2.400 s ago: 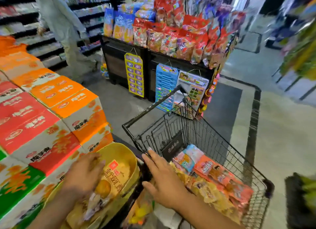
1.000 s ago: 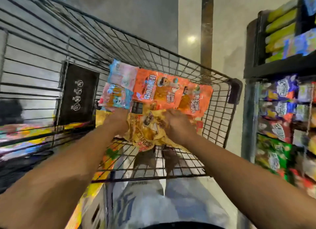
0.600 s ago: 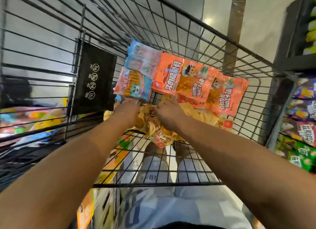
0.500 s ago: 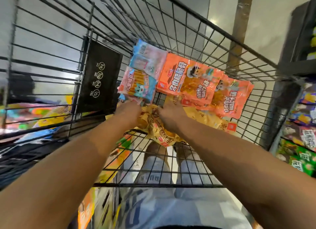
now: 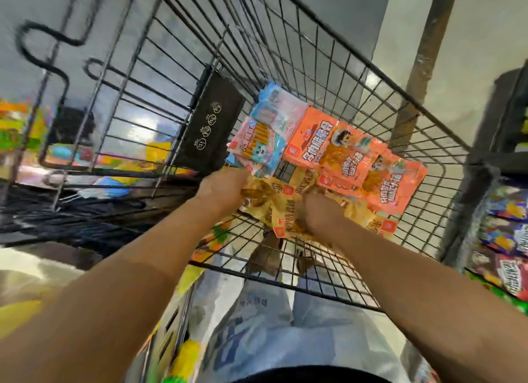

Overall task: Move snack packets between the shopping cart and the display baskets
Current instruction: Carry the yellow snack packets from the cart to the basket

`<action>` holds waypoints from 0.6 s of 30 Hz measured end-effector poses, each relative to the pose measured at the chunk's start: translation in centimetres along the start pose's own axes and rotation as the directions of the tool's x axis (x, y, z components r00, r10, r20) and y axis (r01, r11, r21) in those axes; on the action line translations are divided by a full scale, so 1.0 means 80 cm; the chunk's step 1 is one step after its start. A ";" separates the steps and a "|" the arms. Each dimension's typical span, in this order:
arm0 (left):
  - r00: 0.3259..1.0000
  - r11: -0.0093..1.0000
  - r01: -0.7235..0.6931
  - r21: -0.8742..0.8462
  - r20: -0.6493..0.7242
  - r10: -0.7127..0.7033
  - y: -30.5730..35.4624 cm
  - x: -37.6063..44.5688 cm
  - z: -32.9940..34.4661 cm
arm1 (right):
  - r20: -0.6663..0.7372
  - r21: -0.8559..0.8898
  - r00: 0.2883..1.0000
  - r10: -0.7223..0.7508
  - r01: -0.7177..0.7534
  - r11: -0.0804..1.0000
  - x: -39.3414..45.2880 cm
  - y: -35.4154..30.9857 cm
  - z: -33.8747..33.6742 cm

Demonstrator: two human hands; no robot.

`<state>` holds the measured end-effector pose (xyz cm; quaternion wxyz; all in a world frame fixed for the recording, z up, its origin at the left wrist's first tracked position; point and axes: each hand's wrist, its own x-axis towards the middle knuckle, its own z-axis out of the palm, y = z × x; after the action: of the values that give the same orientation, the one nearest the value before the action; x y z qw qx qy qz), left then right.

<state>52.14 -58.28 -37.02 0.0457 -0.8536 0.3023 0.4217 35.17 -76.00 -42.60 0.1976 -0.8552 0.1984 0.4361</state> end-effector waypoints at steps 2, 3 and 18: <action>0.995 0.989 0.014 -0.149 -0.100 -0.029 0.007 -0.028 -0.019 | -0.037 0.169 0.999 0.019 -0.012 0.986 -0.023 0.014 -0.010; 0.985 0.966 0.015 -0.257 -0.164 -0.059 0.013 -0.044 -0.029 | -0.060 0.264 0.998 0.036 -0.019 0.964 -0.035 0.022 -0.019; 0.778 0.180 -0.380 -0.908 -0.418 -0.468 0.128 -0.379 -0.113 | -0.593 0.758 0.805 -0.008 0.561 0.331 -0.350 0.030 -0.182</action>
<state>38.75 -55.16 -6.74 -0.6010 -0.7701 -0.0724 0.2012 28.54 -80.79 -12.00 0.6524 -0.7015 0.2859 -0.0224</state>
